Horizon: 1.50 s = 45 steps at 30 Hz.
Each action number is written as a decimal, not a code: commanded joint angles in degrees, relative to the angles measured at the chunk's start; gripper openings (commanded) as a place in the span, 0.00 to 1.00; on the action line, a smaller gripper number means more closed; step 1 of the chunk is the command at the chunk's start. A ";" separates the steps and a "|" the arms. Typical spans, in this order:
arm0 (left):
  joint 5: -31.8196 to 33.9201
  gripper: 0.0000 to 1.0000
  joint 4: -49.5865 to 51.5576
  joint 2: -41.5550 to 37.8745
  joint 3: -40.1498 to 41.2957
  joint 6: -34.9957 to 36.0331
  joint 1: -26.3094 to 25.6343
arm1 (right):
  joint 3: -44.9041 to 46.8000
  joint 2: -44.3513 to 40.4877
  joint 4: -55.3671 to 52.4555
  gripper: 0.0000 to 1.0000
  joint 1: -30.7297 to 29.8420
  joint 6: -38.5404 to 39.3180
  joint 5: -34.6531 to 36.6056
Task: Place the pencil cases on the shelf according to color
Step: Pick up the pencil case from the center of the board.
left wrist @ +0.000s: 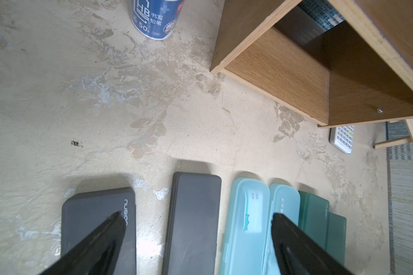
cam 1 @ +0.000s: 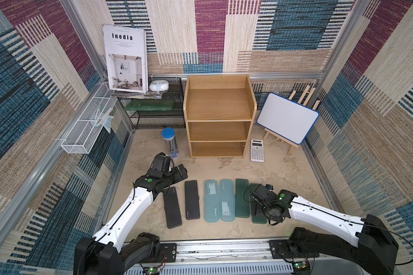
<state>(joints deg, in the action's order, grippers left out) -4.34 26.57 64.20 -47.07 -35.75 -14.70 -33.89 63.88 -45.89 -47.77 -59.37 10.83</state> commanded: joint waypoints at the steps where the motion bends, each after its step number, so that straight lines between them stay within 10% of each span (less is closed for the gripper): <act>1: -0.28 1.00 -0.46 -0.13 0.15 0.28 -0.05 | 0.30 0.55 0.19 0.90 -0.04 0.14 -0.54; 45: -2.08 1.00 -2.51 1.69 0.74 0.46 -0.20 | -4.14 0.48 -5.18 0.94 -0.84 0.28 -0.48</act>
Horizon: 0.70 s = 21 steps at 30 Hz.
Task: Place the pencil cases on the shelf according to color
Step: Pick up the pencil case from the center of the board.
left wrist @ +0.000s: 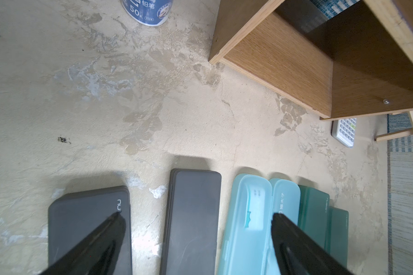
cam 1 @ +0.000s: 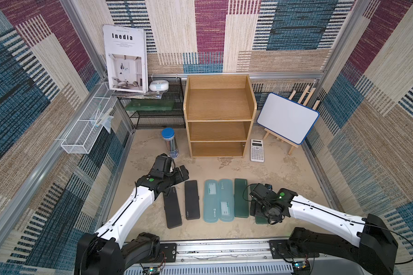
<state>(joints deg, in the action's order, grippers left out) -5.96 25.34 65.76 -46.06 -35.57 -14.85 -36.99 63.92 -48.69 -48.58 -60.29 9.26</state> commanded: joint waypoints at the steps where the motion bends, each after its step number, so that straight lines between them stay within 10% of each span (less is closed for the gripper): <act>1: -0.44 1.00 -1.33 0.23 -0.22 0.30 -0.05 | -1.02 0.69 -2.25 0.95 -0.08 1.57 1.11; 21: -1.27 1.00 -1.88 2.18 -0.89 0.40 -0.09 | 5.15 7.00 6.23 0.93 -0.92 1.22 -1.18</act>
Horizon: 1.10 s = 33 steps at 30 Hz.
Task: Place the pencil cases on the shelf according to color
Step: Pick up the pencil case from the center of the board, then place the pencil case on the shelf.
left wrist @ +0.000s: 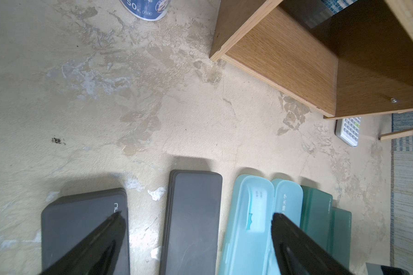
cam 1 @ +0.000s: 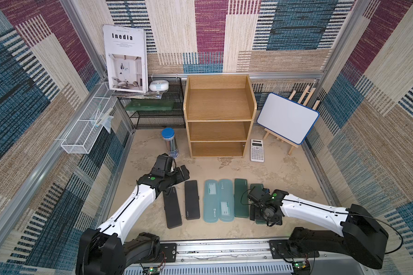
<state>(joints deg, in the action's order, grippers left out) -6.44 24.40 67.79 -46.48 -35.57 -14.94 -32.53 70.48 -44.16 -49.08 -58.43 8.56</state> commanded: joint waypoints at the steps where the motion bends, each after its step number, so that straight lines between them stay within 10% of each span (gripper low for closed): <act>1: -0.77 1.00 -0.86 0.06 -0.49 0.33 0.00 | 0.80 0.30 1.63 0.91 -0.66 -0.79 -0.35; 16: 2.80 1.00 1.59 -2.58 -2.88 1.17 0.00 | -5.97 -5.97 -8.33 0.51 -6.73 -5.57 5.94; 33: -0.68 1.00 8.26 0.14 -15.33 3.37 1.05 | -42.32 1.86 -7.95 0.44 -10.22 14.05 18.22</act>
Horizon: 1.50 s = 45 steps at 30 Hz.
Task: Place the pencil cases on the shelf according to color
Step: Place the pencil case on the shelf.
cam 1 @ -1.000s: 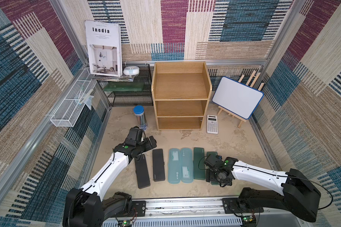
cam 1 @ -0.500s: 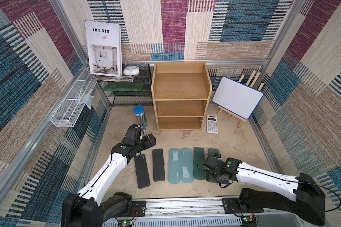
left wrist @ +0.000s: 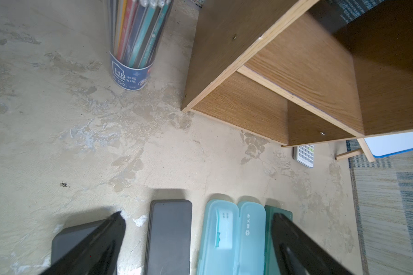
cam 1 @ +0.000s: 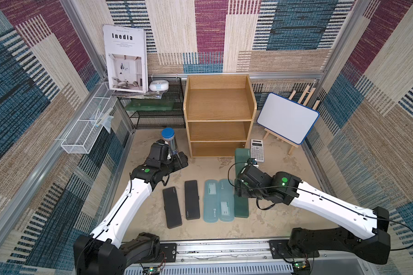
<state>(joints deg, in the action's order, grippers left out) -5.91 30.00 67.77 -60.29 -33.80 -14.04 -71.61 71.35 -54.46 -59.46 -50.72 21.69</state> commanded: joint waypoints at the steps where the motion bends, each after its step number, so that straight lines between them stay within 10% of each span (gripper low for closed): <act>1: -1.16 1.00 3.47 0.08 -2.36 1.93 0.29 | -5.47 1.73 3.38 0.45 0.90 8.51 5.12; 23: -7.67 0.99 7.66 4.27 -13.54 4.31 0.77 | -65.00 40.69 5.17 0.47 24.12 33.74 2.18; 34: -9.39 1.00 8.96 6.17 -16.49 7.06 0.77 | -67.52 46.33 5.82 0.53 27.12 34.24 1.35; 45: -10.17 0.99 11.43 8.16 -18.59 11.46 1.64 | -67.43 47.59 6.72 0.92 27.30 33.37 2.00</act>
<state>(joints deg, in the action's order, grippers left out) -15.29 40.82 75.61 -78.65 -24.36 -12.73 -139.04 119.11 -47.31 -32.27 -16.75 22.90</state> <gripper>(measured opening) 0.994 0.906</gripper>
